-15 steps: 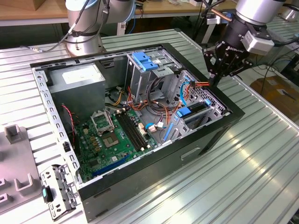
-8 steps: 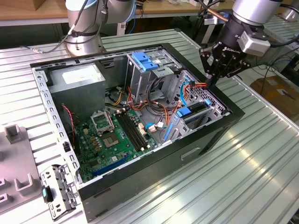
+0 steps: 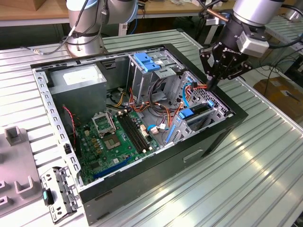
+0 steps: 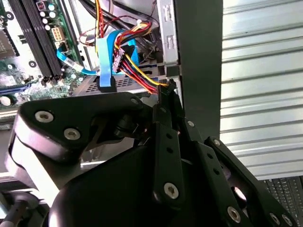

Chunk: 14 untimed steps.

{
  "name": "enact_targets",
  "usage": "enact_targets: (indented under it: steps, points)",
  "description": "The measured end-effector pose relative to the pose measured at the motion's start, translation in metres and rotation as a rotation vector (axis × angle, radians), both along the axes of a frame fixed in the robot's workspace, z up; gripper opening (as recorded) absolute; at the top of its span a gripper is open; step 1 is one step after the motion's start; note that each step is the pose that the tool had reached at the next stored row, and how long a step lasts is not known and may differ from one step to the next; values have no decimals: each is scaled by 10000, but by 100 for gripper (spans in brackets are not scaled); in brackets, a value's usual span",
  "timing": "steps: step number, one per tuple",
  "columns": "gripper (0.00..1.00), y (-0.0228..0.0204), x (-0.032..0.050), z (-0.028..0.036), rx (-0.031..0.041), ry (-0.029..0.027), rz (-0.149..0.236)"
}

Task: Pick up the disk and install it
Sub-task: 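Insert the first disk wire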

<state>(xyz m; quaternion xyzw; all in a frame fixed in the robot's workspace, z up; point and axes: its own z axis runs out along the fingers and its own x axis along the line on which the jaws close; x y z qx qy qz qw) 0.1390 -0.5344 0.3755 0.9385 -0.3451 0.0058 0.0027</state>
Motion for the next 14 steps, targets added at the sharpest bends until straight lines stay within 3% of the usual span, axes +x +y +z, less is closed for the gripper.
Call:
enact_targets:
  steps: [7, 14]
  points:
    - [16, 0, 0, -9, 0, 0, -1421]
    - [16, 0, -1, -9, 0, 0, -1527]
